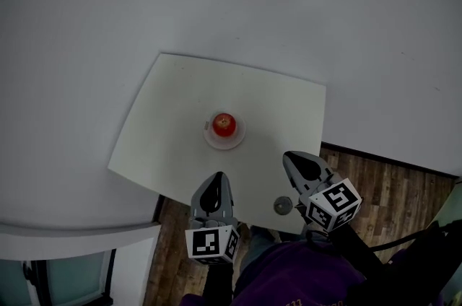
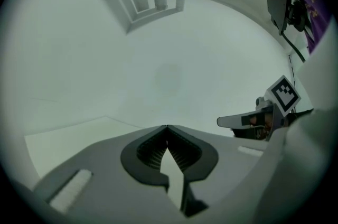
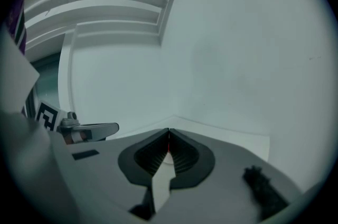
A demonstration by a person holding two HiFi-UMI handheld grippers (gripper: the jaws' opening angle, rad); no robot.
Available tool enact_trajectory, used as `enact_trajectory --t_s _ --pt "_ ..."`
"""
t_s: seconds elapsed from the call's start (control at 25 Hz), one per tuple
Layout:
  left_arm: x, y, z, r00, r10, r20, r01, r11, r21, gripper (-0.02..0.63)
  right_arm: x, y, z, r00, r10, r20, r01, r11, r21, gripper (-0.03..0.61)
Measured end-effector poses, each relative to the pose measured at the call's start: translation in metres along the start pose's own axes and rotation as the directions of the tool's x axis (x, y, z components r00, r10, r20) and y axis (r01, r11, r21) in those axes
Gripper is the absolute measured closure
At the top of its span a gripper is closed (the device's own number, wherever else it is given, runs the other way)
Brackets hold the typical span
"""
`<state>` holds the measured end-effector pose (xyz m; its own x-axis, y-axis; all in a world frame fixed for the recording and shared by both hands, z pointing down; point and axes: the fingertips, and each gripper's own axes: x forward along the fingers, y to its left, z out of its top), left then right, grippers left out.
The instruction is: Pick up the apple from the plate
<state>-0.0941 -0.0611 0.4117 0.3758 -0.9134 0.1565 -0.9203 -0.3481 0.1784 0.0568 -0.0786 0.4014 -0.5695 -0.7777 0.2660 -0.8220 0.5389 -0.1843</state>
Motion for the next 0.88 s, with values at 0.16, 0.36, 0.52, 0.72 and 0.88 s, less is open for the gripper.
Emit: enact_trajectory --t_s 0.16,0.36,0.52,0.72,0.88 --pt "0.018 0.005 -0.006 0.999 0.028 -0.018 -0.029 1.0 -0.012 0.574 0.006 -0.012 0.005 1.0 0.017 -0.006 -0.017 1.0 -0.007 0.568" --pt "0.044 0.01 -0.014 0.998 0.054 -0.042 -0.054 0.998 -0.016 0.56 0.019 -0.027 0.009 0.999 0.036 -0.016 -0.036 0.999 -0.006 0.568" --pt "0.065 0.015 -0.023 0.995 0.065 -0.071 -0.066 0.998 -0.009 0.512 0.033 -0.032 0.008 0.998 0.057 -0.029 -0.057 0.998 -0.003 0.568" --pt "0.088 0.022 -0.029 0.993 0.086 -0.081 -0.089 0.996 -0.029 0.468 0.045 -0.04 0.009 0.997 0.068 -0.036 -0.068 0.998 0.001 0.568" --pt "0.108 0.024 -0.036 0.992 0.07 -0.107 -0.075 0.996 -0.041 0.429 0.051 -0.048 0.01 0.997 0.064 -0.042 -0.063 0.998 0.004 0.568"
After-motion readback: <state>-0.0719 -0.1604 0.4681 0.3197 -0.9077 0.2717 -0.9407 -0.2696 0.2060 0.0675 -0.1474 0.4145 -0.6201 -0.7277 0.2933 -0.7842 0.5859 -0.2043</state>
